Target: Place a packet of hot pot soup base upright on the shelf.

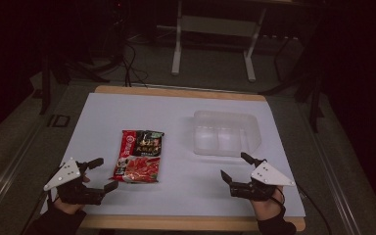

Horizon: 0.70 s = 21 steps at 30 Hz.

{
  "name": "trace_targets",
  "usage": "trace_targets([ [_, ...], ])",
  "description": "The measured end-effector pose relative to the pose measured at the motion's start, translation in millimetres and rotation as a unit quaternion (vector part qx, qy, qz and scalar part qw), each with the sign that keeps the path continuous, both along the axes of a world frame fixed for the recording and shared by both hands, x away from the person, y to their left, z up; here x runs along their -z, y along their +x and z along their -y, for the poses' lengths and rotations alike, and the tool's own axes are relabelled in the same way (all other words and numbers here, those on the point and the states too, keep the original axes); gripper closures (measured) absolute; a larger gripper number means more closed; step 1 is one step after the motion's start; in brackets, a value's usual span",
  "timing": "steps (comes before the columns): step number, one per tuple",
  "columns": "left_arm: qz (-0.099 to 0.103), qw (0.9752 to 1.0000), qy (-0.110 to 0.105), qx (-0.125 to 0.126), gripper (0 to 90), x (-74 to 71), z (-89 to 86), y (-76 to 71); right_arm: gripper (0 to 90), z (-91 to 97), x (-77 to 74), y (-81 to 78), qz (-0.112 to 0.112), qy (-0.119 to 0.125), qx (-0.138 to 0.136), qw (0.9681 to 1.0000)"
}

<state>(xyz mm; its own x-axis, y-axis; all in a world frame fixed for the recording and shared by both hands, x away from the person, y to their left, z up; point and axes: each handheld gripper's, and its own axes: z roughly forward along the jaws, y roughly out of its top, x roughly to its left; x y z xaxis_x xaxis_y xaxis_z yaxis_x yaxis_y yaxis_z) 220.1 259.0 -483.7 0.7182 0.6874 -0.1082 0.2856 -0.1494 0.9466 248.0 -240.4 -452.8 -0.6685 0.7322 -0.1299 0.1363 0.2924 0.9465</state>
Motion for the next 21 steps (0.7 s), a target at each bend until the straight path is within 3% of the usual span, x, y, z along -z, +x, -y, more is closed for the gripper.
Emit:
trace_targets([
  [7, 0.008, 0.9999, -0.014, 0.001, 4.3, -7.3, -1.6, -3.4, 11.2, -3.5, -4.6, -6.3, 0.018, 0.006, -0.019, 0.9996],
  [15, 0.007, 0.9999, -0.012, 0.003, 2.4, -10.5, -0.2, -4.2, 10.9, -9.6, -3.7, -7.8, 0.028, -0.020, -0.027, 0.9991],
  [21, 0.014, 0.9996, -0.016, 0.021, 1.5, -21.8, 4.1, -3.7, 10.8, -12.0, -6.2, -10.8, 0.031, 0.001, -0.051, 0.9982],
])
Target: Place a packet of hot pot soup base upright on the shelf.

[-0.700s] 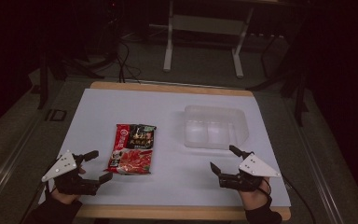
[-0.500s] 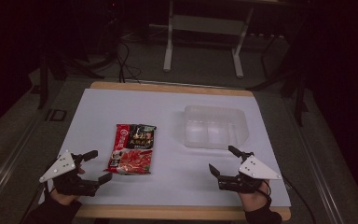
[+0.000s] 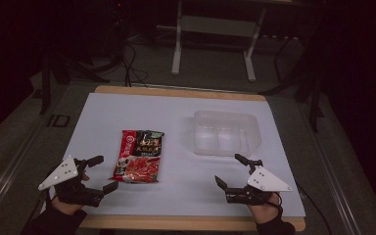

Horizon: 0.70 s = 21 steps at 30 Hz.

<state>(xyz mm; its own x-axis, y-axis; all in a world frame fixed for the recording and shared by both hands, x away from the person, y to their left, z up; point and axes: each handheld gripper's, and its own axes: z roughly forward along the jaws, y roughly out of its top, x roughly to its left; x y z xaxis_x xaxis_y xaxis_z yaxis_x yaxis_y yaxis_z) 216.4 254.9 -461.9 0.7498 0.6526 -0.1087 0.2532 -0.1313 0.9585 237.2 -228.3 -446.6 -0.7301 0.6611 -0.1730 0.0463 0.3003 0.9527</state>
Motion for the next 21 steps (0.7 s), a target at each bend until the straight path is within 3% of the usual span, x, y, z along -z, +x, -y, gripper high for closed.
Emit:
trace_targets([
  [6, 0.007, 0.9999, -0.004, -0.009, 1.6, -12.4, 0.3, 9.6, 9.9, -3.3, -1.4, -0.3, -0.001, 0.012, 0.009, 0.9999],
  [7, 0.005, 0.9999, -0.002, -0.010, 1.6, -15.9, 0.1, 14.5, 9.9, -3.7, -2.4, 0.0, -0.007, 0.024, 0.006, 0.9997],
  [12, -0.010, 0.9998, -0.006, -0.016, 1.6, -18.5, 0.0, 28.9, 9.9, -6.4, -3.0, -1.0, -0.002, 0.019, 0.013, 0.9997],
  [15, -0.019, 0.9993, 0.012, -0.031, 1.6, -18.3, 3.8, 41.7, 9.9, -9.4, -3.2, -3.2, 0.016, -0.001, 0.005, 0.9999],
  [21, -0.032, 0.9985, 0.025, -0.037, 3.4, -15.2, 7.1, 55.7, 9.8, -9.5, -3.5, -0.6, -0.007, 0.003, 0.016, 0.9998],
])
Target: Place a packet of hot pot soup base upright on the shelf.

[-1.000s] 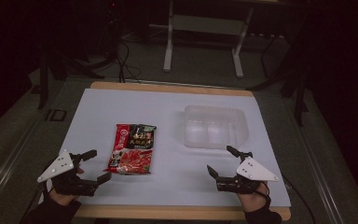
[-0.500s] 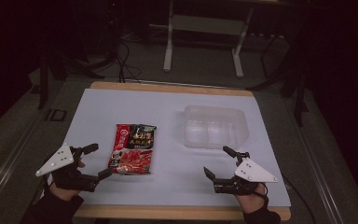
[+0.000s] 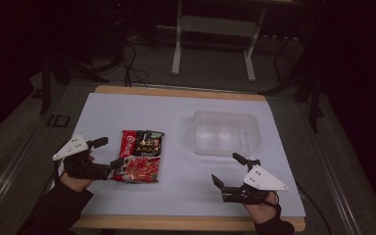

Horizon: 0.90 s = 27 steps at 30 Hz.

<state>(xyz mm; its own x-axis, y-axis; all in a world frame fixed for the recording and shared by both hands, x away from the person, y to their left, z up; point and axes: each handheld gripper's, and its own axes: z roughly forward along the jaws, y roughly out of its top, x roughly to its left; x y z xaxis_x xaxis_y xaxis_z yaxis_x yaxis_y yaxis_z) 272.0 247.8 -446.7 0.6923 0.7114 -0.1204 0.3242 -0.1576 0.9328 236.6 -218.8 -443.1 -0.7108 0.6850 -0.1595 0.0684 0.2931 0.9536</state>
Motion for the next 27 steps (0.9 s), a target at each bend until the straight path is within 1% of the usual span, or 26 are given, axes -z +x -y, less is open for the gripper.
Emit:
trace_targets([
  [1, -0.003, 1.0000, 0.002, -0.001, 3.4, 1.1, 0.5, 2.7, 9.9, 0.4, -0.1, 0.6, -0.005, 0.001, -0.002, 1.0000],
  [2, -0.011, 0.9999, 0.007, -0.005, 3.4, 3.6, 1.2, 8.7, 9.9, 0.6, -0.4, 0.6, -0.004, -0.001, 0.002, 1.0000],
  [4, -0.015, 0.9999, 0.009, -0.002, 3.4, 4.9, 1.7, 11.6, 9.9, 0.4, -0.7, 0.6, -0.006, -0.002, -0.001, 1.0000],
  [6, -0.019, 0.9996, 0.016, -0.015, 3.5, 7.6, 2.8, 17.0, 9.8, -0.8, -0.8, -0.4, -0.002, -0.006, -0.001, 1.0000],
  [7, -0.019, 0.9996, 0.016, -0.015, 3.5, 7.6, 2.8, 17.0, 9.8, -0.8, -0.8, -0.4, -0.002, -0.006, -0.001, 1.0000],
  [8, -0.019, 0.9991, 0.013, -0.034, 3.5, 11.1, 3.5, 24.1, 9.9, -2.6, -0.5, -1.9, 0.002, -0.013, -0.003, 0.9999],
  [9, -0.019, 0.9991, 0.013, -0.034, 3.5, 11.1, 3.5, 24.1, 9.9, -2.6, -0.5, -1.9, 0.002, -0.013, -0.003, 0.9999],
  [10, -0.021, 0.9990, 0.012, -0.039, 3.5, 12.4, 3.9, 27.6, 9.9, -2.7, -0.5, -2.0, 0.002, -0.014, -0.005, 0.9999],
  [11, -0.023, 0.9987, 0.015, -0.044, 3.5, 13.1, 4.6, 29.8, 9.9, -3.1, -0.5, -2.2, 0.002, -0.014, -0.005, 0.9999],
  [12, -0.032, 0.9982, 0.020, -0.047, 3.6, 15.6, 6.7, 36.1, 10.0, -2.8, -0.6, -2.3, 0.002, -0.013, -0.005, 0.9999],
  [13, -0.036, 0.9978, 0.024, -0.051, 4.5, 16.8, 7.7, 38.9, 10.0, -2.8, -0.7, -2.3, 0.004, -0.014, -0.005, 0.9999],
  [15, -0.046, 0.9972, 0.025, -0.054, 5.7, 19.7, 9.3, 45.3, 10.0, -2.7, -0.9, -2.5, 0.003, -0.013, -0.005, 0.9999],
  [17, -0.059, 0.9961, 0.028, -0.060, 5.8, 23.3, 10.5, 52.3, 10.0, -2.9, -0.8, -2.9, 0.003, -0.013, -0.005, 0.9999],
  [18, -0.063, 0.9954, 0.029, -0.066, 5.8, 25.1, 11.3, 55.3, 10.0, -3.0, -0.8, -2.9, 0.000, -0.013, -0.006, 0.9999],
  [19, -0.063, 0.9954, 0.029, -0.066, 5.8, 25.1, 11.3, 55.3, 10.0, -3.2, -0.7, -2.9, -0.003, -0.012, -0.006, 0.9999],
  [20, -0.070, 0.9939, 0.040, -0.075, 6.4, 28.6, 12.3, 61.4, 10.4, -3.4, -0.6, -2.9, -0.004, -0.012, -0.005, 0.9999],
  [21, -0.071, 0.9921, 0.053, -0.089, 8.0, 30.5, 12.8, 64.2, 10.4, -3.3, -0.4, -2.5, -0.006, -0.011, -0.007, 0.9999],
  [22, -0.073, 0.9909, 0.061, -0.095, 10.7, 32.9, 12.8, 67.3, 11.5, -3.4, -0.3, -2.3, -0.010, -0.012, -0.006, 0.9999],
  [23, -0.073, 0.9909, 0.061, -0.095, 11.6, 32.9, 12.8, 67.3, 14.4, -3.1, -0.4, -1.9, -0.016, -0.014, -0.004, 0.9998],
  [24, -0.083, 0.9879, 0.077, -0.106, 12.9, 38.5, 12.8, 73.7, 14.3, -2.9, -0.3, -1.5, -0.025, -0.010, -0.003, 0.9996],
  [25, -0.083, 0.9879, 0.077, -0.106, 14.4, 38.5, 12.8, 73.7, 14.3, -2.9, -0.3, -1.5, -0.025, -0.010, -0.003, 0.9996],
  [26, -0.085, 0.9865, 0.085, -0.111, 14.4, 41.4, 12.8, 76.5, 14.3, -2.5, -0.2, -1.0, -0.030, -0.007, -0.003, 0.9995],
  [27, -0.091, 0.9842, 0.089, -0.123, 18.8, 46.5, 11.8, 81.5, 14.3, -2.4, -0.2, -0.9, -0.030, -0.008, -0.002, 0.9995],
])
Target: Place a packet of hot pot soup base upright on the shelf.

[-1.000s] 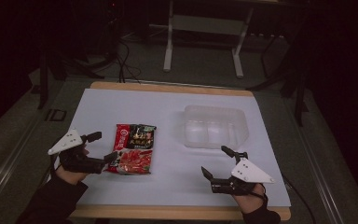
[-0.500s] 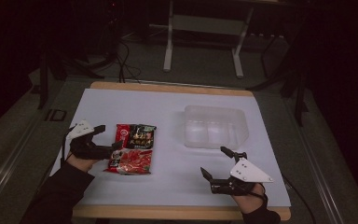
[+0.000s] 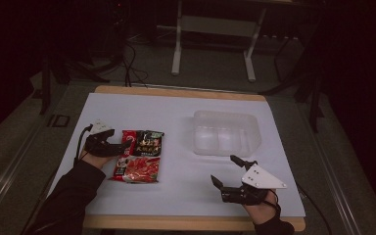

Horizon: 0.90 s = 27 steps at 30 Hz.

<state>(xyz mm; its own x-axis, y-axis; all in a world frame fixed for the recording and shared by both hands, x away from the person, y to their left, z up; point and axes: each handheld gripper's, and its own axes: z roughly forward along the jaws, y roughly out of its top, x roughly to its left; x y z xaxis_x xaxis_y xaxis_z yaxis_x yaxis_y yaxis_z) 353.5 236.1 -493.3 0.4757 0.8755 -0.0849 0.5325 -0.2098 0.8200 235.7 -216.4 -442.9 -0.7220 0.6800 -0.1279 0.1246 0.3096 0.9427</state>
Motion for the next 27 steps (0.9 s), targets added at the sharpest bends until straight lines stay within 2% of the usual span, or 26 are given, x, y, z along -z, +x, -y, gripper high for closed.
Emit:
trace_targets([
  [2, -0.003, 1.0000, -0.004, -0.002, 22.5, 1.5, -0.6, 1.5, 14.3, 0.0, -0.1, -0.2, 0.000, 0.001, 0.000, 1.0000],
  [5, -0.022, 0.9997, -0.008, -0.011, 29.7, 10.4, 0.1, 10.6, 14.3, -0.4, -0.1, -1.3, 0.002, 0.002, -0.002, 1.0000],
  [6, -0.022, 0.9997, -0.008, -0.011, 30.5, 10.4, 0.1, 10.6, 14.3, -0.7, -0.1, -1.4, 0.003, 0.002, -0.004, 1.0000],
  [7, -0.031, 0.9993, -0.005, -0.019, 31.3, 15.0, 0.6, 14.3, 14.4, -1.0, -0.1, -1.9, 0.004, 0.000, -0.003, 1.0000],
  [11, -0.040, 0.9986, 0.004, -0.035, 35.2, 23.4, -0.7, 20.3, 14.4, -1.9, 0.5, -2.3, 0.006, -0.001, -0.008, 1.0000],
  [15, -0.043, 0.9984, 0.008, -0.037, 36.9, 27.3, -1.5, 22.6, 14.5, -1.8, 1.1, -1.9, -0.001, 0.002, -0.009, 1.0000],
  [17, -0.046, 0.9981, 0.002, -0.041, 41.6, 31.1, -1.8, 24.8, 14.7, -1.8, 1.3, -1.7, -0.001, 0.002, -0.009, 1.0000],
  [23, -0.068, 0.9968, 0.006, -0.042, 47.1, 38.2, 3.4, 32.2, 14.9, -2.7, 2.8, -0.8, -0.005, 0.000, -0.013, 0.9999],
  [25, -0.071, 0.9966, 0.001, -0.041, 49.2, 38.4, 4.6, 33.0, 14.9, -2.3, 2.7, -0.8, -0.006, 0.001, -0.011, 0.9999],
  [27, -0.076, 0.9964, 0.008, -0.035, 52.1, 38.0, 9.2, 34.6, 14.9, -1.7, 2.9, 0.0, -0.005, 0.001, -0.010, 0.9999],
])
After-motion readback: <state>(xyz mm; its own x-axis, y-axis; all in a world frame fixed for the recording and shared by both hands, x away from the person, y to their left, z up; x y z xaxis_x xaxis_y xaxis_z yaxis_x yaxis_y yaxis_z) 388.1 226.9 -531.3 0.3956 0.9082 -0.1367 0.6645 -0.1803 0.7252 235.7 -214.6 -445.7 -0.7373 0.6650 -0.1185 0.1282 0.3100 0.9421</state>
